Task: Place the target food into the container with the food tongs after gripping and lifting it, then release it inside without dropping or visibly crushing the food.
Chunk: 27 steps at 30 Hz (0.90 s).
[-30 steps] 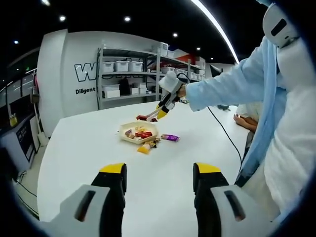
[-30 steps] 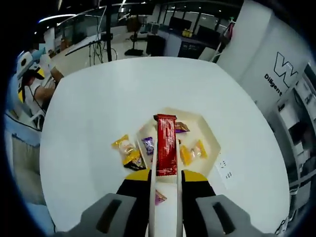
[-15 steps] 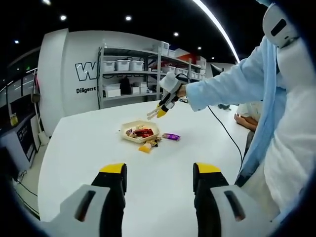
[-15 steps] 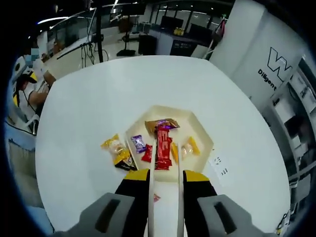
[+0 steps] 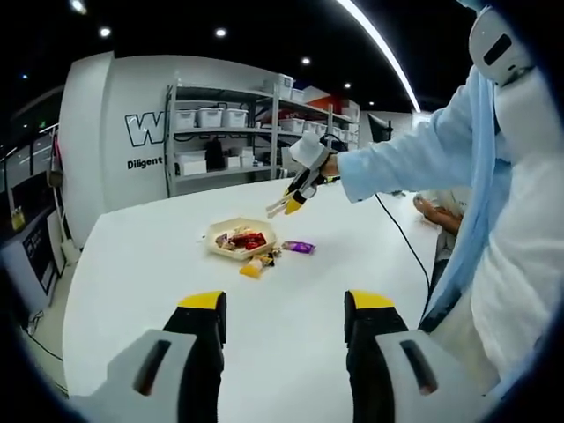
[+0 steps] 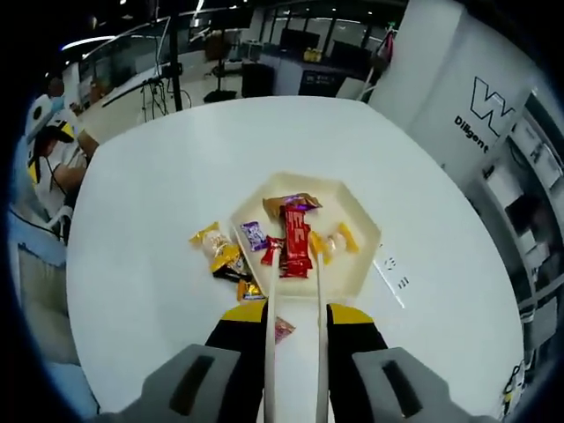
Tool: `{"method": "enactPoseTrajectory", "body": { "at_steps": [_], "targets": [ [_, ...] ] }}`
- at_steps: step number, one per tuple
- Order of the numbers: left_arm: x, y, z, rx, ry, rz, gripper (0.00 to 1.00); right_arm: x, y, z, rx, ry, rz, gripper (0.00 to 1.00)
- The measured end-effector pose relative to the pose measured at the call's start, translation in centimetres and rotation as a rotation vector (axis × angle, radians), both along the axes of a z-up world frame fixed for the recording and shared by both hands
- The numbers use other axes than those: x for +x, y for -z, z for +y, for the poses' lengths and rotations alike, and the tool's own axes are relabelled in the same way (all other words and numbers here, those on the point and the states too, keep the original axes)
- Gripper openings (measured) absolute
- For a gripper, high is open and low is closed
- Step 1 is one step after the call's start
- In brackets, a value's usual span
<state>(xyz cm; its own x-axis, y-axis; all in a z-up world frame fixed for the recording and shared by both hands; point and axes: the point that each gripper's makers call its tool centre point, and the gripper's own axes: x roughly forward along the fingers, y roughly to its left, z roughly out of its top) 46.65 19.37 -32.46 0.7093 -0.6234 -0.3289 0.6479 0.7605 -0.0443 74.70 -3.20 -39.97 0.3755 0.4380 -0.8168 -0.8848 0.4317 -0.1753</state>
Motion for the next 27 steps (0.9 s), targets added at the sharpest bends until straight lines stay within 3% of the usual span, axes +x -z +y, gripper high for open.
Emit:
{"method": "enactPoseTrajectory", "body": {
  "at_steps": [12,27],
  "targets": [
    [0.4,0.1,-0.8,-0.003,0.029,0.001,0.51,-3.6,2.9,-3.1,0.005,0.080,0.070,0.18],
    [1.2,0.1,-1.6,-0.006,0.069,0.000,0.51,-4.8,6.2,-4.6,-0.009,0.205,0.166,0.18]
  ]
}}
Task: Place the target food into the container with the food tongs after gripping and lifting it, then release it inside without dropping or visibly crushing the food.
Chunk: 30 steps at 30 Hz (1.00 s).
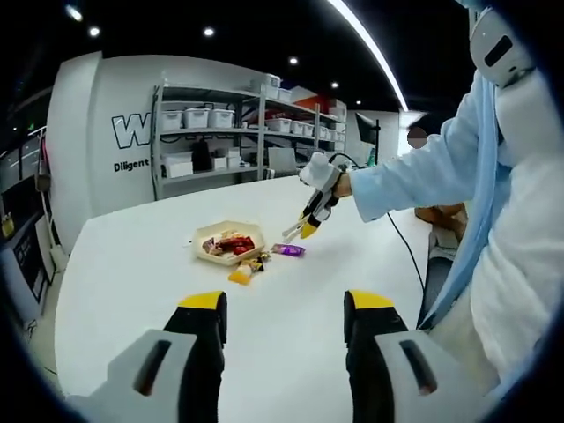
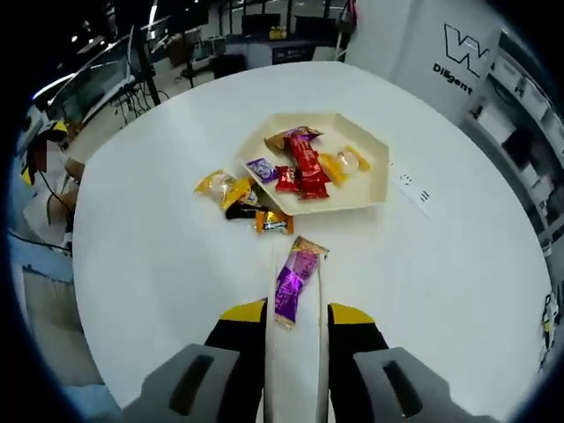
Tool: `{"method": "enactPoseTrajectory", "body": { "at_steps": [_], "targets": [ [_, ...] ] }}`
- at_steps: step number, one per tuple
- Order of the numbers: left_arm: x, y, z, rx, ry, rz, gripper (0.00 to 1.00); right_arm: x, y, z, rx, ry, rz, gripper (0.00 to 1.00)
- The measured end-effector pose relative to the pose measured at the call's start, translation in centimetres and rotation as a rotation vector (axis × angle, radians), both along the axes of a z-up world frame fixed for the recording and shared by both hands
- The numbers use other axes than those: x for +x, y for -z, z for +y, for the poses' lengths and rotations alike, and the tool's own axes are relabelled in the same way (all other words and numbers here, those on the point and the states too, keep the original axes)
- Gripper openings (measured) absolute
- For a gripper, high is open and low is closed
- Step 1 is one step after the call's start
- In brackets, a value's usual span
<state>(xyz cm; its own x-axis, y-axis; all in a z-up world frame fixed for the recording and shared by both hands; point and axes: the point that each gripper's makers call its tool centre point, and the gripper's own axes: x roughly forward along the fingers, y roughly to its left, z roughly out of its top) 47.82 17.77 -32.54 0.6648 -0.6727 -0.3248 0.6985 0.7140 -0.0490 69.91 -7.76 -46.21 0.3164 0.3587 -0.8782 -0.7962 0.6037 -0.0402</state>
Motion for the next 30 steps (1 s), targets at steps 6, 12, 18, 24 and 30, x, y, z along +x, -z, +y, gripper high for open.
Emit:
{"method": "enactPoseTrajectory", "body": {
  "at_steps": [6,12,18,24,30],
  "targets": [
    [0.1,0.1,0.3,-0.002,0.001,0.001,0.51,-0.3,1.5,-0.1,-0.008,0.105,0.071,0.18],
    [0.1,0.1,0.7,-0.001,-0.001,0.003,0.51,-0.4,2.3,0.2,-0.008,0.159,0.102,0.18],
    [0.2,0.2,1.0,-0.004,-0.004,0.006,0.51,-1.0,2.7,0.2,-0.040,0.140,0.089,0.16],
    [0.3,0.2,1.2,-0.006,-0.007,0.006,0.51,-1.2,2.4,0.3,-0.054,0.126,0.070,0.14],
    [0.3,0.2,1.3,-0.007,-0.005,0.005,0.51,-1.1,1.5,0.4,-0.032,0.124,0.063,0.13]
  ]
}}
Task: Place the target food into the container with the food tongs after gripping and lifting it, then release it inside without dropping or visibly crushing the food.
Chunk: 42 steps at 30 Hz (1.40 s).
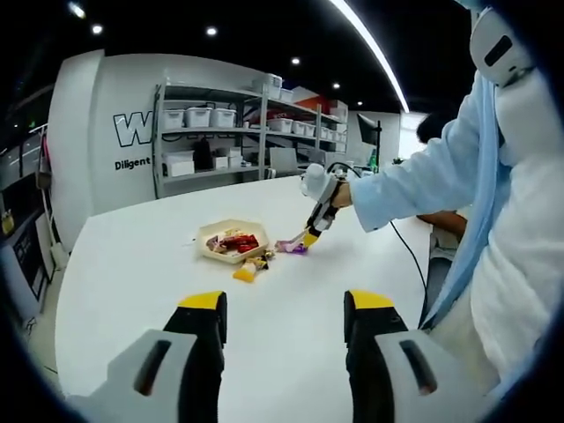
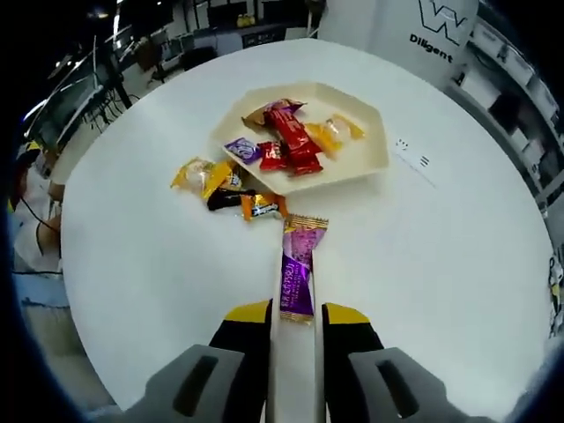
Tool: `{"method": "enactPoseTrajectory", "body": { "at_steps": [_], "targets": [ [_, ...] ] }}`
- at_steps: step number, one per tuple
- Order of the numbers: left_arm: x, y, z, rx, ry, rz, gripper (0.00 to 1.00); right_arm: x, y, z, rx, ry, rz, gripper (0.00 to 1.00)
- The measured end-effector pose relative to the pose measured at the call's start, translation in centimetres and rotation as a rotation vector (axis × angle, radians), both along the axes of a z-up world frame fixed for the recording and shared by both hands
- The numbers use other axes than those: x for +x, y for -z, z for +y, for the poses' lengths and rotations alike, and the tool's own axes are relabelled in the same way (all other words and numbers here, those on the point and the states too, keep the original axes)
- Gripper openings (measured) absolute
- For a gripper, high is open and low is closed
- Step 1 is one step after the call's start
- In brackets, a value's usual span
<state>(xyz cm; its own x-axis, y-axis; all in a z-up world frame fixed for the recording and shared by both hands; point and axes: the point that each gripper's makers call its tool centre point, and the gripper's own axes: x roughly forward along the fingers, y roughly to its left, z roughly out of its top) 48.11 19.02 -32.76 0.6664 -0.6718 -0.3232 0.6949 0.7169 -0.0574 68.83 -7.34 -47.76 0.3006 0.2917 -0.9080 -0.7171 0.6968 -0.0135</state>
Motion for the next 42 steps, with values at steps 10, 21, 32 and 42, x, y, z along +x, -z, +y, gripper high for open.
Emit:
{"method": "enactPoseTrajectory", "body": {
  "at_steps": [10,21,32,42],
  "targets": [
    [0.1,0.0,-0.1,-0.002,0.004,-0.006,0.51,0.2,-0.5,-0.2,0.000,-0.013,-0.019,0.14],
    [-0.2,0.1,0.0,-0.007,-0.002,-0.004,0.51,3.5,-4.8,1.7,0.028,-0.030,-0.085,0.14],
    [-1.3,0.1,1.7,-0.006,-0.062,0.000,0.51,8.2,-8.3,7.2,0.040,-0.095,-0.158,0.14],
    [-2.0,0.2,3.4,0.000,-0.117,0.005,0.51,9.6,-8.0,8.6,0.068,-0.094,-0.153,0.17]
  ]
}}
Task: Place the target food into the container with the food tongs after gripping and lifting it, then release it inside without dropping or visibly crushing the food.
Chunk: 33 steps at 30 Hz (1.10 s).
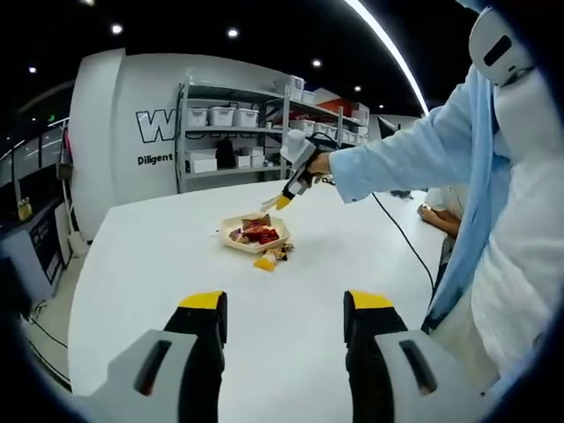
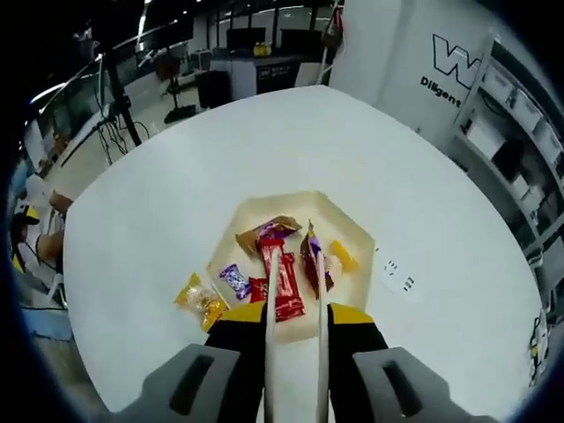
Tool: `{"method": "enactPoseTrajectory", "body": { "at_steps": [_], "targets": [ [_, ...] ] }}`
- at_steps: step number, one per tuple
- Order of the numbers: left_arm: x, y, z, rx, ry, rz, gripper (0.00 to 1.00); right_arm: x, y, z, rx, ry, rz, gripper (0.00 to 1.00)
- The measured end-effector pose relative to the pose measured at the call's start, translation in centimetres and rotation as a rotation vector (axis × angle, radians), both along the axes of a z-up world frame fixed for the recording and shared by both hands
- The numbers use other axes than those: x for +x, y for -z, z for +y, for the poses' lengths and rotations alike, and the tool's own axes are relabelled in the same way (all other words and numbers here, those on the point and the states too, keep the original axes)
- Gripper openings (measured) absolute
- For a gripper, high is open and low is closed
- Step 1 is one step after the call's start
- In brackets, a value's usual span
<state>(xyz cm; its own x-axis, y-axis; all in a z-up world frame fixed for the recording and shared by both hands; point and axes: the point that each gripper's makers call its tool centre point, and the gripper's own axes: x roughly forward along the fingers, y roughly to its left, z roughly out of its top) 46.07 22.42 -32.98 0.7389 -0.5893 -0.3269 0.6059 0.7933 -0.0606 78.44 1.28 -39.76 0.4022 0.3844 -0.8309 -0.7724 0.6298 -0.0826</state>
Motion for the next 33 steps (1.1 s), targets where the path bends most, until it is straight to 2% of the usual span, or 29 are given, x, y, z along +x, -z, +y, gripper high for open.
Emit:
{"method": "enactPoseTrajectory", "body": {
  "at_steps": [12,13,19,26,33],
  "targets": [
    [1.1,-0.2,-1.3,-0.005,0.035,-0.008,0.51,-1.4,0.1,-2.0,0.006,-0.004,0.010,0.17],
    [1.2,-0.2,-1.4,-0.006,0.038,-0.008,0.51,-2.5,0.2,-2.2,0.009,-0.004,0.018,0.17],
    [1.3,-0.2,-1.9,-0.004,0.056,-0.009,0.51,-4.7,1.6,-3.4,0.020,0.000,0.052,0.18],
    [1.4,-0.3,-2.2,-0.001,0.069,-0.011,0.51,-7.8,4.1,-4.9,0.006,0.012,0.107,0.18],
    [1.4,-0.4,-2.6,0.001,0.082,-0.013,0.51,-8.7,5.1,-5.3,0.003,0.020,0.133,0.18]
  ]
}}
